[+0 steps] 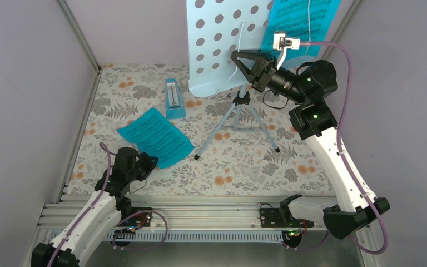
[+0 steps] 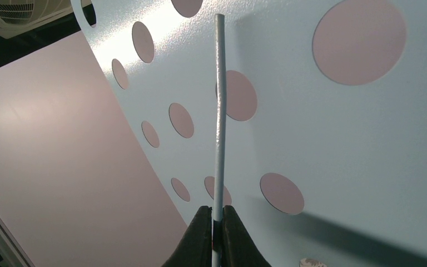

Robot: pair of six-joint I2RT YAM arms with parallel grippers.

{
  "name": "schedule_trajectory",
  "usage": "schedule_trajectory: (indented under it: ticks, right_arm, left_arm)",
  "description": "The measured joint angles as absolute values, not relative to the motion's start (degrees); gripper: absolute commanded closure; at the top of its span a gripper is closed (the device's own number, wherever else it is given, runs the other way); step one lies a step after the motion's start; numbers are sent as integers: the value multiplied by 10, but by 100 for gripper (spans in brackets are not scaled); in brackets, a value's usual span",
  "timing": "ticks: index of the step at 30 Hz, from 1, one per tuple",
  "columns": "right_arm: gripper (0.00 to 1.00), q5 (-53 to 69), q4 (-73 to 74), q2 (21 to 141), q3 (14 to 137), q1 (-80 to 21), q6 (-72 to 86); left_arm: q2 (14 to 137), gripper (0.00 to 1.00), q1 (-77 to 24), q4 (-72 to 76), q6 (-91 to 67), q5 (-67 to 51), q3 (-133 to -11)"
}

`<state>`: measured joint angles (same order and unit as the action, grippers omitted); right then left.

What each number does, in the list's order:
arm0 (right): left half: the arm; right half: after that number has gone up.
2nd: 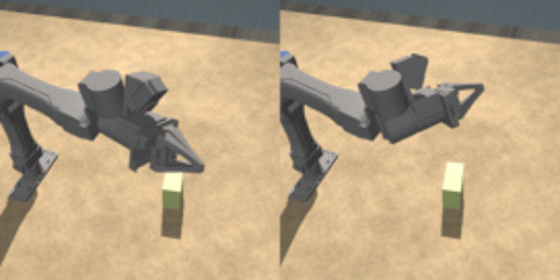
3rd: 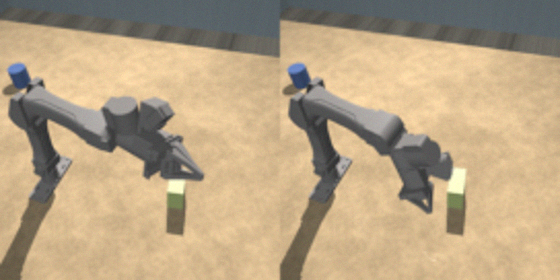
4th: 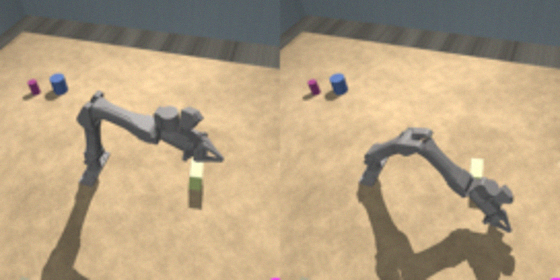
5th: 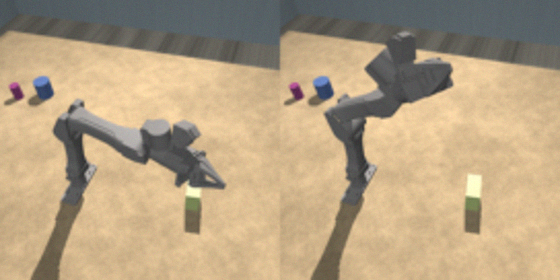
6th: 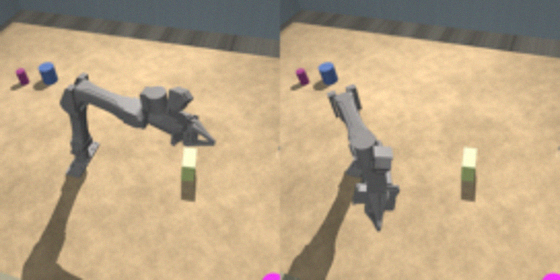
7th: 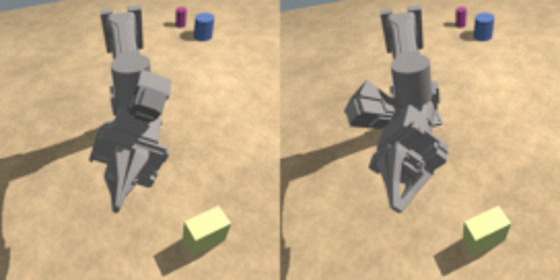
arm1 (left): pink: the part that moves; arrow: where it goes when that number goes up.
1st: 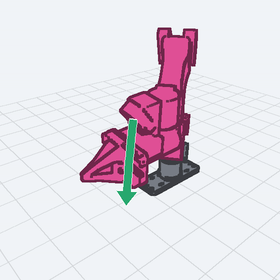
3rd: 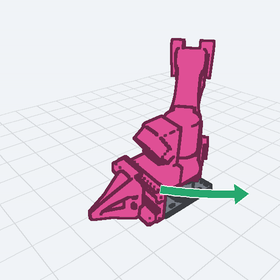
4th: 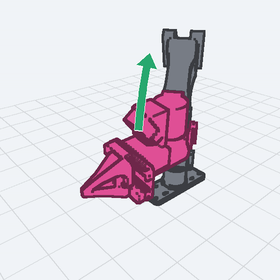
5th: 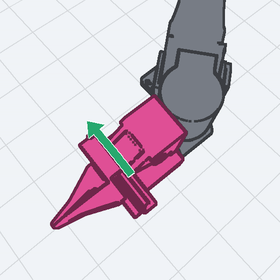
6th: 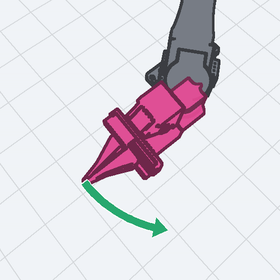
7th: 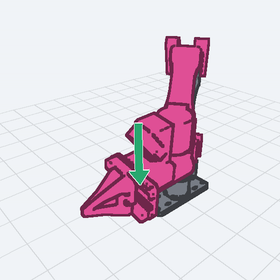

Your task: Pack up the instrument practice props

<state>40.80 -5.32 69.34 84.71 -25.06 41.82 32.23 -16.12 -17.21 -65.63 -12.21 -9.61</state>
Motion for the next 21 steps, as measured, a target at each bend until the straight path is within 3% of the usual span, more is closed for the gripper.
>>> schedule_trajectory:
  ticks: [4,6,8,11,15,18,21]
  right_arm:
    - [92,407,-52,692,846,-251,417]
    - [87,405,-50,691,844,-251,416]
    - [83,403,-43,689,842,-251,413]
    - [75,398,-35,689,841,-251,407]
    - [51,384,-6,680,841,-251,388]
    - [26,371,26,669,842,-251,365]
    - [14,349,62,652,843,-251,340]
  left_arm:
    - [347,96,-161,-147,-655,-122,-99]
    - [354,84,-161,-146,-651,-120,-105]
    - [353,69,-161,-147,-644,-116,-109]
    - [340,36,-161,-155,-635,-108,-113]
    - [310,3,-161,-176,-624,-96,-126]
    - [297,0,-161,-202,-613,-84,-148]
    - [300,0,-161,-238,-596,-66,-182]
